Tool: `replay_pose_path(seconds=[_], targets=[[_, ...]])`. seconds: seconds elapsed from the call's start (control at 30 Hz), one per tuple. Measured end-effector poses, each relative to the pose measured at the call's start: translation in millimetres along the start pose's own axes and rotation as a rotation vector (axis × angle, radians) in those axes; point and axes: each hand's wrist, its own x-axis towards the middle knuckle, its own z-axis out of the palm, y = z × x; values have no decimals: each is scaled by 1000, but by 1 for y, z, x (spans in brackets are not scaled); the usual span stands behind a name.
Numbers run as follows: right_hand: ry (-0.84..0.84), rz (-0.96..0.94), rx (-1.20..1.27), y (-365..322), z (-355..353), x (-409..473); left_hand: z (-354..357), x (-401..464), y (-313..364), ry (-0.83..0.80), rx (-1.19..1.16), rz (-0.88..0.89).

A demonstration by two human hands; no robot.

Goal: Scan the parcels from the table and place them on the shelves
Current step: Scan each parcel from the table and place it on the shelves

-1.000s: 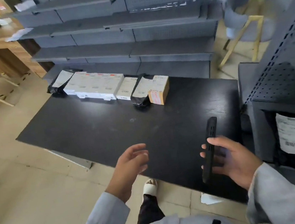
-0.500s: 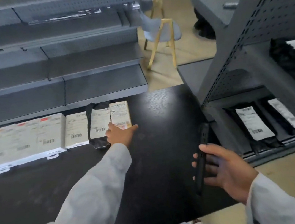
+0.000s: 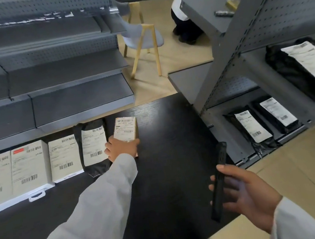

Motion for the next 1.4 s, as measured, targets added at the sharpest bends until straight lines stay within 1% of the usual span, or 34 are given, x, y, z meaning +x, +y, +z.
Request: replay_pose_path(seconds=[0.03,0.13,0.23,0.3,0.37,0.43,0.47,0.53,0.63,0.7,0.83,1.03,1.13,1.23,1.33,1.4], targets=[[4,-1,5,0,0,1,-6,-5,1,-13,1,81],[-24,-9,4,3,2,4,-26,-25,0,-47,-24,412],[-93,13,-28,6,5,5,-53,-47,-1,-57,-65,683],[-153,45,-71,6,8,6,-71,-62,1,-43,-14,845],[-232,82,-123,5,11,8,-88,-74,7,12,88,1028],[-328,115,-177,3,13,7,-100,-84,12,102,204,1183],[-374,131,-199,2,13,7,-105,-90,15,141,258,1230],[-448,155,-238,1,11,7,-110,-101,20,195,345,1269],[-529,199,-273,1,0,8,-108,-121,25,265,411,1272],[-570,235,-276,2,-12,9,-102,-135,27,281,435,1267],[-603,268,-259,0,-48,16,-76,-161,32,281,507,1232],[-608,320,-206,6,-101,27,-27,-196,44,241,499,1214],[-617,323,-189,8,-125,30,-4,-214,45,214,490,1163],[-624,307,-174,8,-147,31,15,-233,35,171,372,1017],[-626,273,-160,7,-167,32,32,-257,15,125,129,730],[-618,258,-156,7,-180,32,44,-270,-1,134,-28,576]])
